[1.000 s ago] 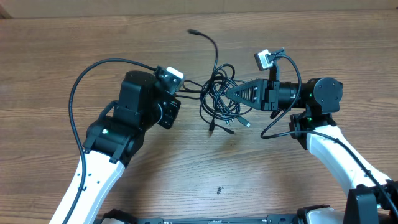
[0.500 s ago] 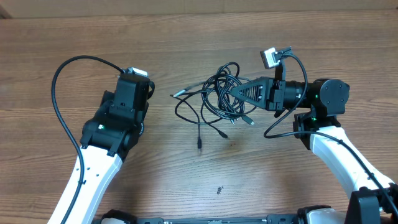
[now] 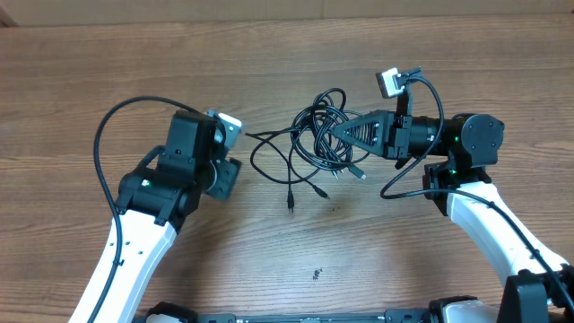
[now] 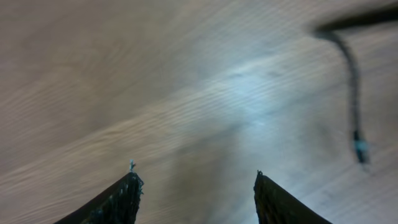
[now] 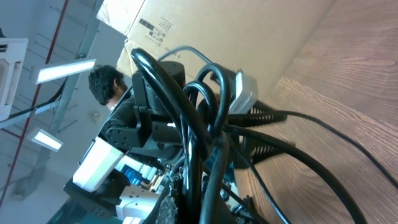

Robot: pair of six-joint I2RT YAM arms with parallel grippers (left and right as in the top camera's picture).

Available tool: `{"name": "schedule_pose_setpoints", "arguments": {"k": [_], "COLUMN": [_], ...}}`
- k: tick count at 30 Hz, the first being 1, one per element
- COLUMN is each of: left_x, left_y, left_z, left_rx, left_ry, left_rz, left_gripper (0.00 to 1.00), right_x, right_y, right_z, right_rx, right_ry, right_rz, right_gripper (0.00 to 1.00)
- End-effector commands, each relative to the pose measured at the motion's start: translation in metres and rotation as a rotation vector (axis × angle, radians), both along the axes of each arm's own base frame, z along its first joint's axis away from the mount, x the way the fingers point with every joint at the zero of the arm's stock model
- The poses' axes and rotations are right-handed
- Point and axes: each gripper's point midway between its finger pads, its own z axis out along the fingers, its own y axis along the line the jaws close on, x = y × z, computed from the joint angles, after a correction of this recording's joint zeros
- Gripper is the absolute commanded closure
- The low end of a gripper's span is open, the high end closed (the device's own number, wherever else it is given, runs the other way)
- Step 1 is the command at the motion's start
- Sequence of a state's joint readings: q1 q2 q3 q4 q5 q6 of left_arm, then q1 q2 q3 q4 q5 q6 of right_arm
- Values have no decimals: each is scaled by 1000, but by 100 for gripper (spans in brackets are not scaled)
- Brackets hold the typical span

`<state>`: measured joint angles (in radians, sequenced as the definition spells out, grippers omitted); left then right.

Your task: Untangle cables

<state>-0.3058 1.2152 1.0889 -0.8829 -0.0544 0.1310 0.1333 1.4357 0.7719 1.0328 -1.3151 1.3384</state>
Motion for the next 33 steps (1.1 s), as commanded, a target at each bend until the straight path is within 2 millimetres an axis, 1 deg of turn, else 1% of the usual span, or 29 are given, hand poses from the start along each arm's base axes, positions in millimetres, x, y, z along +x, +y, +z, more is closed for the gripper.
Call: {"name": "schedule_pose_setpoints", "arguments": {"k": [1,2,3,4,6,7,9,12,16,20,22,23,26,27,29,31,32,33], "left_x": [-22,-25,-28,-31,-32,-31,-29,-22,-12,-8,-7,-7,-8,-9,-19,-35,-45,-50], "left_y": [-45,-50,-57,-63,-69,-73,-80,-100,-115,-119,-119,-119,-119,-119,-120,-126,-130,-132], "left_z": [-1,0,2,4,8,11,17,38,62,70,71,71,71,70,64,64,67,68], "left_rx": [-225,-255,-293,-323,-359,-378,-414,-497,-568,-583,-583,-583,-584,-584,-597,-630,-656,-666], "left_ry": [100,109,120,127,127,119,98,10,-90,-133,-139,-139,-136,-129,-78,-44,-36,-33], "left_rz": [-152,-173,-198,-217,-241,-255,-284,-406,-486,-510,-511,-511,-510,-509,-519,-607,-671,-706], "left_gripper": [38,36,32,14,6,4,3,2,2,2,4,7,7,7,8,9,9,9], "right_x": [3,4,5,7,9,11,13,16,17,18,18,18,18,18,18,19,21,24], "right_y": [-2,-2,-3,-3,-3,-4,-4,-5,-6,-7,-7,-7,-7,-7,-7,-9,-13,-17], "right_z": [16,17,17,18,19,20,21,23,23,23,23,23,23,23,23,23,23,23], "right_rx": [26,27,31,36,43,48,54,63,69,68,69,68,69,69,69,69,69,68], "right_ry": [-50,-49,-48,-47,-46,-45,-40,-29,-13,-13,-14,-14,-14,-14,-14,-15,-15,-15], "right_rz": [-44,-47,-54,-65,-79,-89,-102,-117,-122,-125,-125,-125,-125,-125,-126,-134,-144,-158], "right_gripper": [96,96,96,96,96,96,96,96,96,96,96,96,96,96,96,96,96,96]}}
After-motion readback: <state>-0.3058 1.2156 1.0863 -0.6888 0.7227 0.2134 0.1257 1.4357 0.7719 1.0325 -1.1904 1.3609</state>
